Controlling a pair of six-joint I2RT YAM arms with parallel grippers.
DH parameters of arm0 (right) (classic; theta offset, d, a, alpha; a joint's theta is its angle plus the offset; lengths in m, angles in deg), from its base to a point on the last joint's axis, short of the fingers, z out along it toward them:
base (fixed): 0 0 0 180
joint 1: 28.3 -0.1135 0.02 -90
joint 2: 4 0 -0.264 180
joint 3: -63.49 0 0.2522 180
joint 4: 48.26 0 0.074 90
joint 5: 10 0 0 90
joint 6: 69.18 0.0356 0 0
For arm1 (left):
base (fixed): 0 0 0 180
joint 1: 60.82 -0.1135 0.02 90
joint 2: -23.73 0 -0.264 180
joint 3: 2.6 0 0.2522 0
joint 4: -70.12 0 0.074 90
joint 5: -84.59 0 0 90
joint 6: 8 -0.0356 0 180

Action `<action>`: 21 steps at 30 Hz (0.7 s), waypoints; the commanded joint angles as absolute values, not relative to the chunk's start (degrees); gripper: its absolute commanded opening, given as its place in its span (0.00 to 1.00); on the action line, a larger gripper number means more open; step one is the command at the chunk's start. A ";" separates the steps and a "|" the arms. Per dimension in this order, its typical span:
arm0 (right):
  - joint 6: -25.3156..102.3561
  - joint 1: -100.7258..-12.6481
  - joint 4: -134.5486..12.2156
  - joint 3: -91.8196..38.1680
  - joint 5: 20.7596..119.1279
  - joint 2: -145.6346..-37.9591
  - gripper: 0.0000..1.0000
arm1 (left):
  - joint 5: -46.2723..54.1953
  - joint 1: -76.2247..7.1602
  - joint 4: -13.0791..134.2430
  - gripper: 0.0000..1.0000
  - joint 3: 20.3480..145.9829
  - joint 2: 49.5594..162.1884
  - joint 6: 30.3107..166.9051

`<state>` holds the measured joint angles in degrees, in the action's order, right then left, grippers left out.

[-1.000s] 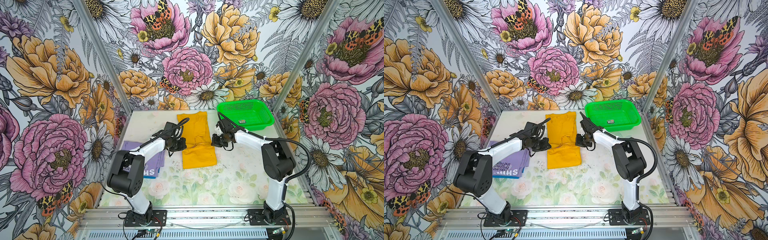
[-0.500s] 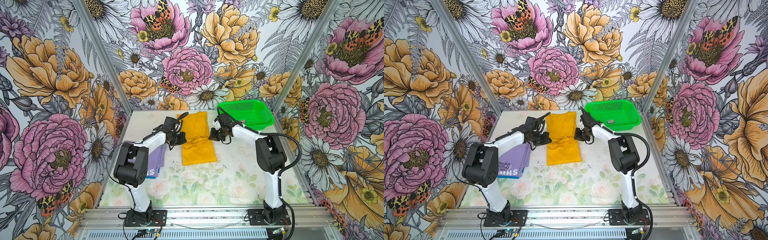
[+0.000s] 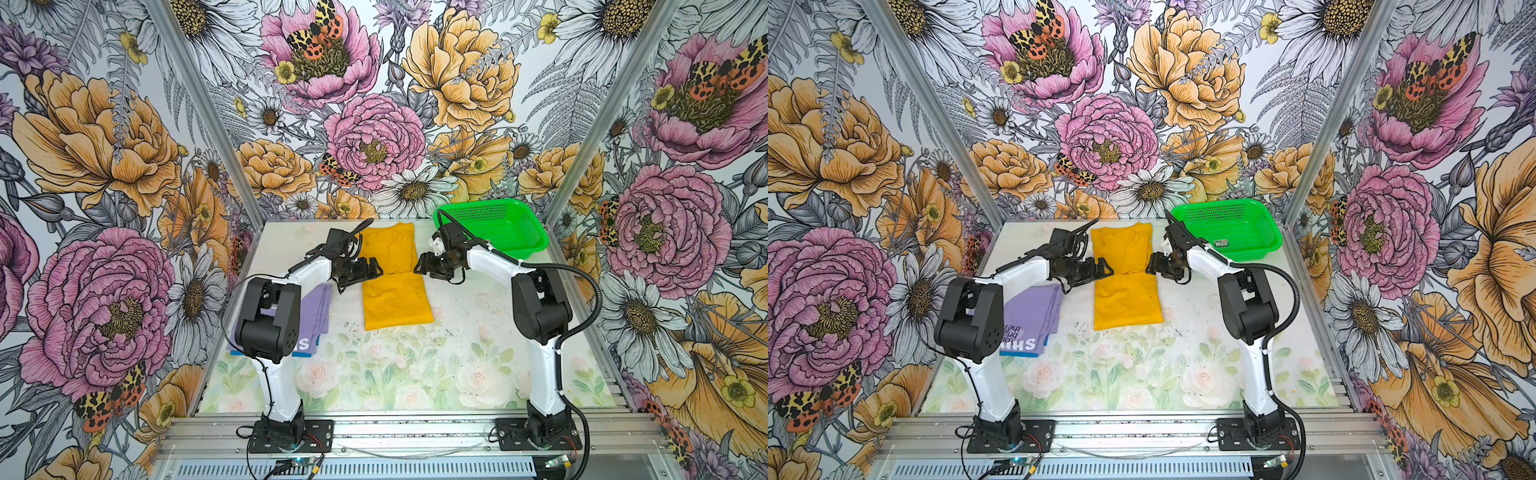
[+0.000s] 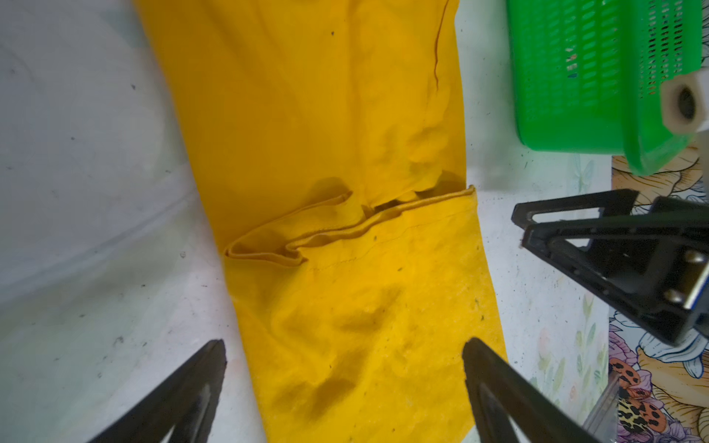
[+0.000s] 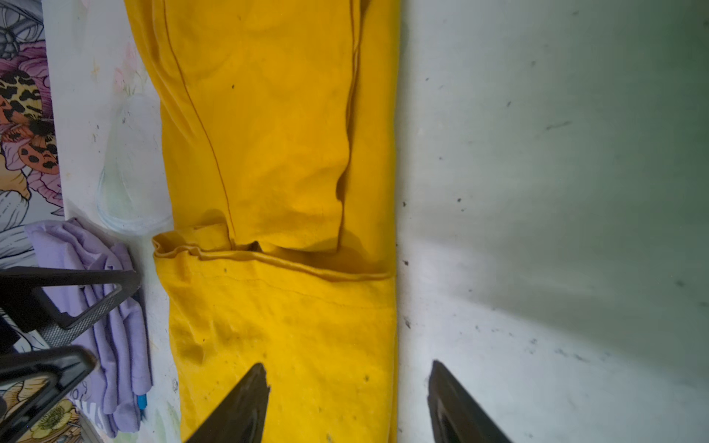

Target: Fold and stack the t-shirts

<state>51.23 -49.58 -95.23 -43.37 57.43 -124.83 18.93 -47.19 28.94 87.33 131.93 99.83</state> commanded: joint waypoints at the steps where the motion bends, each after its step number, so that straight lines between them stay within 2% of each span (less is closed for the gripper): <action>1: 49.34 -49.31 -95.22 -39.27 58.99 -118.01 0.73 | 20.18 -47.64 31.15 0.99 87.58 126.14 99.67; 10: 48.08 -52.31 -94.24 -24.52 60.09 -108.00 0.71 | 19.80 -45.50 36.28 0.99 67.68 113.61 104.06; 16: 47.78 -55.23 -91.35 -16.99 59.32 -105.43 0.54 | 19.13 -42.15 39.47 0.94 56.10 107.06 107.15; 21: 48.37 -56.32 -87.98 -11.77 58.49 -104.70 0.36 | 19.58 -40.52 42.71 0.85 50.48 104.80 109.19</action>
<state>48.09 -56.16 -91.56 -13.63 58.72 -106.95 19.34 -41.34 37.75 52.18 106.62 107.30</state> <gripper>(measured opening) 0.378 0.860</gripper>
